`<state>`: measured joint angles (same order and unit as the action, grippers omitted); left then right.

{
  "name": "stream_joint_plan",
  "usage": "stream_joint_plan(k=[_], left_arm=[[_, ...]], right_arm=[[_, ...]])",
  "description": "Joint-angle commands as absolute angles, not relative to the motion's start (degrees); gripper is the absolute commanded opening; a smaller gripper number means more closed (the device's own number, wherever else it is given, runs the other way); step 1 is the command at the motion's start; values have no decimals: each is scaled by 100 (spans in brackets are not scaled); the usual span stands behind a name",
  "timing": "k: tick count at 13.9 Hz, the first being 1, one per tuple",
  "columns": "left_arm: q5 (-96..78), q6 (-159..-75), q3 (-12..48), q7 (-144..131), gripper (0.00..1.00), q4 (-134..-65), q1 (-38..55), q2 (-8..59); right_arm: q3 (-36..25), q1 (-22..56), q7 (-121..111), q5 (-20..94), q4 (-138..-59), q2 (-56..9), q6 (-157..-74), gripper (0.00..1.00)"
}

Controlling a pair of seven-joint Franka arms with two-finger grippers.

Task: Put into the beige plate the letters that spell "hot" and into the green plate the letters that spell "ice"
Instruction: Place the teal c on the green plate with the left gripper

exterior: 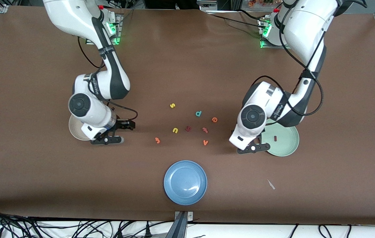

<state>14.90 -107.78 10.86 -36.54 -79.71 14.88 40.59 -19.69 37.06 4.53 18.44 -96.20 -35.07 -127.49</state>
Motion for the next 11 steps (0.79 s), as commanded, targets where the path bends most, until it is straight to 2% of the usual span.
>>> stream_joint_plan(k=[1, 8, 11], left_arm=[[1600, -10793, 1116, -3104, 4, -8507, 1196, 3753], [1652, -10890, 1116, -2619, 4, -8763, 800, 3753], [1652, -11440, 1116, -2549, 4, -8981, 668, 3866]], right_arm=[[-1820, 3647, 439, 1951, -8852, -4059, -12621, 100], [-1398, 3656, 492, 1942, -8253, -4578, -12770, 100], [-1284, 3752, 483, 1942, -8244, -4807, -13226, 100]])
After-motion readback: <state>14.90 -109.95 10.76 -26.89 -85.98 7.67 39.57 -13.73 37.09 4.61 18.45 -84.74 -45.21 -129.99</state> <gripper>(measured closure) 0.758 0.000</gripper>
